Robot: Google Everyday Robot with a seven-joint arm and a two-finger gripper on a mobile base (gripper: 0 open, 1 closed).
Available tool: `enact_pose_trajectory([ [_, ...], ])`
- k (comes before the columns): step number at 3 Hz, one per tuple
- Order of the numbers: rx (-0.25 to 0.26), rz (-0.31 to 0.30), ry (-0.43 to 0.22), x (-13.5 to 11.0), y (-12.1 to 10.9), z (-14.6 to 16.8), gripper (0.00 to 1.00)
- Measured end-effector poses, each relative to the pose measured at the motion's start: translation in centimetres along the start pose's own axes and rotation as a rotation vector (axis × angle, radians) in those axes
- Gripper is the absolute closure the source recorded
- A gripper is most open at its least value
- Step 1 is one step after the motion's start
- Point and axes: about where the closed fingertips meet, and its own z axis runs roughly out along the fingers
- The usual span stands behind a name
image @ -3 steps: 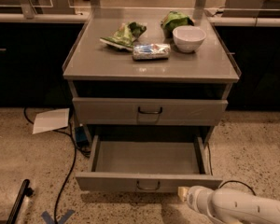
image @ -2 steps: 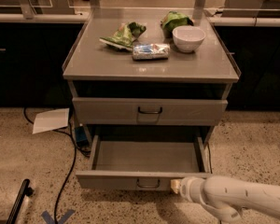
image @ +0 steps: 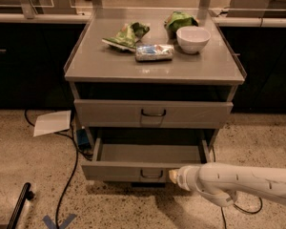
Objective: Close middle drawer
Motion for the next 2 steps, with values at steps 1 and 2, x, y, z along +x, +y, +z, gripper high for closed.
enact_pose_trajectory([
  [1, 0.000, 0.000, 0.000, 0.0, 0.0, 0.0, 1.00],
  [2, 0.021, 0.017, 0.018, 0.2, -1.7, 0.2, 1.00],
])
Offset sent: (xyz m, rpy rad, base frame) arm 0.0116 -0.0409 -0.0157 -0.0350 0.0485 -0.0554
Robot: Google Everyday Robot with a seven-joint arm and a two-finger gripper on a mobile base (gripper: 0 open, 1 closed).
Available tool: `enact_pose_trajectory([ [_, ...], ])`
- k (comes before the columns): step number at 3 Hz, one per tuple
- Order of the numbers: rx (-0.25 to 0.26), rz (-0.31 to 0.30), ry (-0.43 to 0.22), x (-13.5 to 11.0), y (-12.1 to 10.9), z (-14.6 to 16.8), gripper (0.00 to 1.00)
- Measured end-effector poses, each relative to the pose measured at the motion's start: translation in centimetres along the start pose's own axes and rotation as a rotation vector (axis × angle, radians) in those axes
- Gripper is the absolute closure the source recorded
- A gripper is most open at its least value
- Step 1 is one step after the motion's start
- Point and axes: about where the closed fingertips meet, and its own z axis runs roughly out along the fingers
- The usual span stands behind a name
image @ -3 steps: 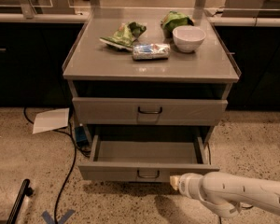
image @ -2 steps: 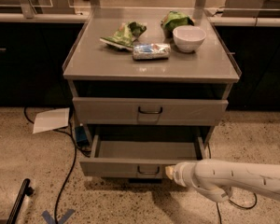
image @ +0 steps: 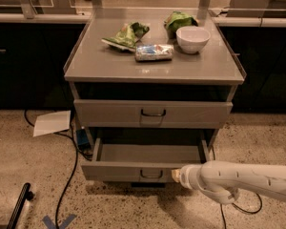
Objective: Close middle drawer
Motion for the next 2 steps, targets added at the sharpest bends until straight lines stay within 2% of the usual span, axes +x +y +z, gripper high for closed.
enact_pose_trajectory([
  [1, 0.037, 0.045, 0.033, 1.0, -3.1, -0.3, 1.00],
  [2, 0.045, 0.054, 0.067, 2.0, -6.4, -0.5, 1.00],
])
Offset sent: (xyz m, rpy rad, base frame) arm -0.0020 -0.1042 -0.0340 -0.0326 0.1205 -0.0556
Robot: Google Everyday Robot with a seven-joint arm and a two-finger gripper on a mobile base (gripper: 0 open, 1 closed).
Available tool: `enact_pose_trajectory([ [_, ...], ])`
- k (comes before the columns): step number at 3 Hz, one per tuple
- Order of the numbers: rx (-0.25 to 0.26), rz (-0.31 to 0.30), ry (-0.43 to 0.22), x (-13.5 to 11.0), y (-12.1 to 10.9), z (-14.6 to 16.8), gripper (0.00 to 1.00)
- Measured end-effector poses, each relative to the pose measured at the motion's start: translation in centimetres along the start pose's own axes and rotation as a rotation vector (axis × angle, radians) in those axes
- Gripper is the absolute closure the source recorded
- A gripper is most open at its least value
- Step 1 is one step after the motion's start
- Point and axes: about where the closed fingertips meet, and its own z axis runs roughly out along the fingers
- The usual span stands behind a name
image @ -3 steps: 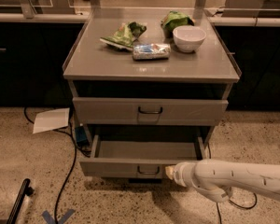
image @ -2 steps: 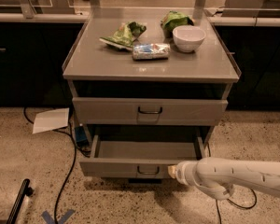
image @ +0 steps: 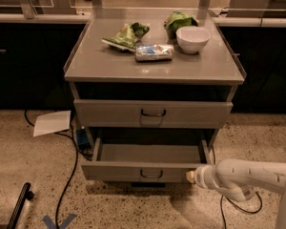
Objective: Close middle drawer
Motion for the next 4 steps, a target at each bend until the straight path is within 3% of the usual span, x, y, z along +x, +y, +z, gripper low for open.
enact_pose_trajectory([
  [2, -0.064, -0.132, 0.027, -1.8, -2.7, -0.3, 1.00],
  [3, -0.097, -0.220, 0.032, -4.4, -2.7, -0.3, 1.00],
  [4, -0.138, -0.262, 0.041, -8.1, -3.5, 1.5, 1.00],
])
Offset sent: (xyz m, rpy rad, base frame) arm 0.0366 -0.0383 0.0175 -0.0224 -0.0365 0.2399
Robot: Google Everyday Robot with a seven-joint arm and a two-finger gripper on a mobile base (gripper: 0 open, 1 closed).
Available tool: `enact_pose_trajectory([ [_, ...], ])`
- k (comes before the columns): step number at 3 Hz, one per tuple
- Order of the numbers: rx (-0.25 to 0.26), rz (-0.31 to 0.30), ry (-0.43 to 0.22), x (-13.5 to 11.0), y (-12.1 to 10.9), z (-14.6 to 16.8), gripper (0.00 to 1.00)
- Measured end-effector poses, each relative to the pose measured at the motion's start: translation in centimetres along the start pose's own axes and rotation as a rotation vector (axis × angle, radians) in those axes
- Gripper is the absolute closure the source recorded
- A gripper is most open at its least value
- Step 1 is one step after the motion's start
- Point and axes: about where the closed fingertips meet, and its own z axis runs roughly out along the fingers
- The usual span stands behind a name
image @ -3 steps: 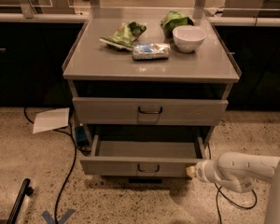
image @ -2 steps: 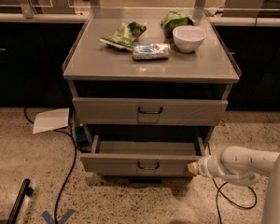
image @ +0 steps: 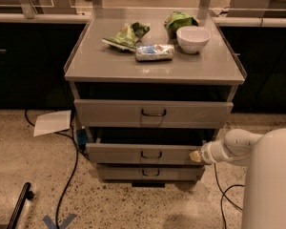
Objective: Close middle drawer
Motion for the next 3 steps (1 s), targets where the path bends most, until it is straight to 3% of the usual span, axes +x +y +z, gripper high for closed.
enact_pose_trajectory([
  [1, 0.000, 0.000, 0.000, 0.0, 0.0, 0.0, 1.00],
  [3, 0.021, 0.026, -0.050, -1.2, -2.3, 0.0, 1.00],
])
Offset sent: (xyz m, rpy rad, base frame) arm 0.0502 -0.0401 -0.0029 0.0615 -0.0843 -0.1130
